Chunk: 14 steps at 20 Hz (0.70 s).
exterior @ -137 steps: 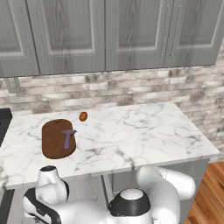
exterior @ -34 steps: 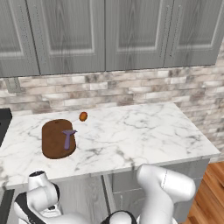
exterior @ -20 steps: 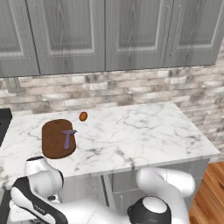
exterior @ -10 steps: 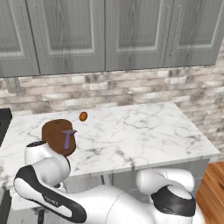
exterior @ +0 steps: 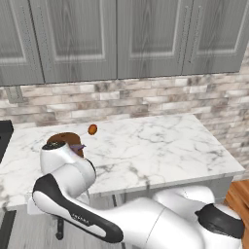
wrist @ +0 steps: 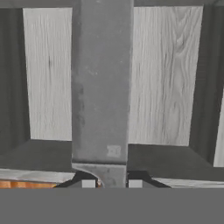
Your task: Open the drawer on the left and place the cutting tools on the cutting board.
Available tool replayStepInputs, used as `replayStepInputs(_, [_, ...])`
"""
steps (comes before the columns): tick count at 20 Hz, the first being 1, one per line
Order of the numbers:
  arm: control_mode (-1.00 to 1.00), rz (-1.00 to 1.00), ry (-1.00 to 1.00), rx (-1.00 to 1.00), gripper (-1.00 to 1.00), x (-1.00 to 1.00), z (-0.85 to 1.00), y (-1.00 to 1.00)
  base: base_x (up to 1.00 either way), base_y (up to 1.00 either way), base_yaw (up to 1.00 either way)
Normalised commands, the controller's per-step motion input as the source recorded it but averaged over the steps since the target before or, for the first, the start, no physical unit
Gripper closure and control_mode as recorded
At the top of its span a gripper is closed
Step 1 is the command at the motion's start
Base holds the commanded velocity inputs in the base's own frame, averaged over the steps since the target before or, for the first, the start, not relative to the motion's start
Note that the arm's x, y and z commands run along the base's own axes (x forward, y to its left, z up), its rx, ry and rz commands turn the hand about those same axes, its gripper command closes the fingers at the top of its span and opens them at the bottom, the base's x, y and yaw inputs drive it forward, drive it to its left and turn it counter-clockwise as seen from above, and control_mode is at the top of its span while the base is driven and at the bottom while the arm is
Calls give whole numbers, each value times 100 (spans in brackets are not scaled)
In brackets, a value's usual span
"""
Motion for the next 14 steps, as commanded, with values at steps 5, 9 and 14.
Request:
replayStepInputs(5, [-100, -17, -9, 1, 100, 46, 31, -50, 0, 0, 0])
replayStepInputs(9, [-100, -13, -1, 1, 100, 83, 22, -31, 0, 0, 0])
replayStepInputs(14, [-100, -9, 0, 0, 100, 100, 9, -19, 0, 0, 0])
